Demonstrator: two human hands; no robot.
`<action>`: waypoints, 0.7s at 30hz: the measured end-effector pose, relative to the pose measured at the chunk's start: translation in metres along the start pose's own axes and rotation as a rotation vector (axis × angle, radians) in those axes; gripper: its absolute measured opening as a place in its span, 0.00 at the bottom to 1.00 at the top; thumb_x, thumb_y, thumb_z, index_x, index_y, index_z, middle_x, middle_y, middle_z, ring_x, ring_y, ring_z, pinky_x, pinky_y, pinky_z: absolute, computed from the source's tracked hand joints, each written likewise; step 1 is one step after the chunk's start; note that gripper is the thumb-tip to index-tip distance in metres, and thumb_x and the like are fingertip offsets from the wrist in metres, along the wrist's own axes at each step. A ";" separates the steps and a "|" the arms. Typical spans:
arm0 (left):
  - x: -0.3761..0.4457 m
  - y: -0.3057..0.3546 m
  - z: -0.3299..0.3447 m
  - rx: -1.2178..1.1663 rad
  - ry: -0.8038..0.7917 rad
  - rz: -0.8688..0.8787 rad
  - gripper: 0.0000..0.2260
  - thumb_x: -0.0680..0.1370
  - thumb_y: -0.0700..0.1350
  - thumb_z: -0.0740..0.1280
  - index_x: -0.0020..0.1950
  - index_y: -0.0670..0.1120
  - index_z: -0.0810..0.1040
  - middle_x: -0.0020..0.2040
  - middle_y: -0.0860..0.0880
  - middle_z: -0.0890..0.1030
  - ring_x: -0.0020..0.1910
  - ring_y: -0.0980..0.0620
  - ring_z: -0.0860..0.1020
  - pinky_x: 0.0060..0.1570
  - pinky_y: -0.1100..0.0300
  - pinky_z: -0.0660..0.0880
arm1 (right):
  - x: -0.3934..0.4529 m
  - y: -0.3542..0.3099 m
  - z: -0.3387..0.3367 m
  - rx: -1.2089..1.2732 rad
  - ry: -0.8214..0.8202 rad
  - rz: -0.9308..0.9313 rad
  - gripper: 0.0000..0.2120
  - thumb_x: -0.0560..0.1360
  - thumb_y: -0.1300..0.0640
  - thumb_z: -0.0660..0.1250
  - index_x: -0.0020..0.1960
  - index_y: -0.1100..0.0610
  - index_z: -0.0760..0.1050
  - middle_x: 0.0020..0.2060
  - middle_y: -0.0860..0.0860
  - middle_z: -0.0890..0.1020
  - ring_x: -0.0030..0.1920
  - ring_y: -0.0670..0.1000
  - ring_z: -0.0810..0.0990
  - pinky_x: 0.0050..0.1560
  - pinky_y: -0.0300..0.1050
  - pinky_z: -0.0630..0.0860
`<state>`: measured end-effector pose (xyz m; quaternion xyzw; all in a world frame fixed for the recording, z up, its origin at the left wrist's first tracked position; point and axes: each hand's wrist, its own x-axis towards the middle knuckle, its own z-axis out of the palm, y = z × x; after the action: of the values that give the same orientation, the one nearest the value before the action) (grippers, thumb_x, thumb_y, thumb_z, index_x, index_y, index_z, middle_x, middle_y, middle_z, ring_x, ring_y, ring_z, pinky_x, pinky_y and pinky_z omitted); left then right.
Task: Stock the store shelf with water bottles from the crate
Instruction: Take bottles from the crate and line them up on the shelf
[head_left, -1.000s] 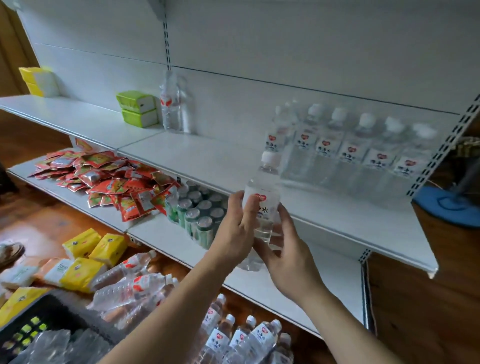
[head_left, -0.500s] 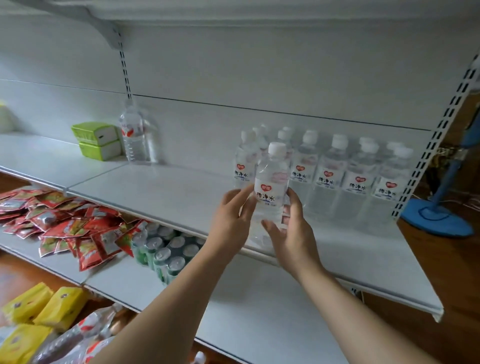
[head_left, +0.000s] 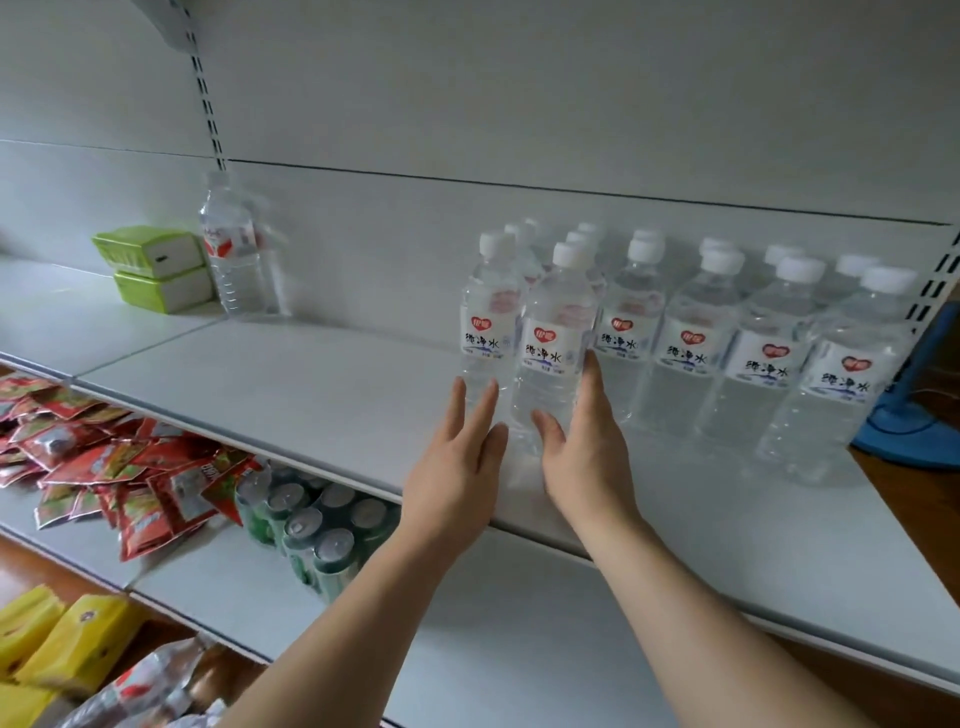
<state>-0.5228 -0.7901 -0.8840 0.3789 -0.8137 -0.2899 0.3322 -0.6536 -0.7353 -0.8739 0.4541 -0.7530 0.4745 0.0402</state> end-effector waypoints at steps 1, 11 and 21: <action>0.000 -0.001 0.000 0.004 0.009 0.007 0.21 0.84 0.57 0.53 0.77 0.69 0.54 0.81 0.63 0.46 0.76 0.53 0.65 0.64 0.51 0.72 | 0.000 0.000 0.000 -0.010 0.001 0.002 0.37 0.80 0.55 0.67 0.81 0.53 0.50 0.76 0.54 0.66 0.69 0.59 0.71 0.63 0.49 0.69; -0.002 0.005 -0.007 -0.144 -0.010 -0.042 0.25 0.83 0.54 0.60 0.79 0.60 0.58 0.82 0.53 0.52 0.79 0.54 0.59 0.73 0.53 0.62 | -0.024 -0.006 -0.011 -0.145 -0.002 0.154 0.26 0.79 0.53 0.67 0.73 0.60 0.65 0.65 0.60 0.73 0.62 0.63 0.75 0.57 0.52 0.71; -0.135 -0.031 -0.085 -0.568 0.152 -0.258 0.15 0.81 0.43 0.68 0.67 0.55 0.76 0.62 0.59 0.80 0.59 0.65 0.78 0.54 0.71 0.74 | -0.132 -0.054 0.003 0.052 -0.162 -0.362 0.17 0.78 0.52 0.67 0.63 0.60 0.77 0.58 0.54 0.79 0.57 0.53 0.80 0.56 0.44 0.77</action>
<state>-0.3781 -0.7166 -0.8977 0.3915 -0.6183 -0.5159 0.4452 -0.5363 -0.6595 -0.9035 0.6196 -0.6473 0.4408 0.0524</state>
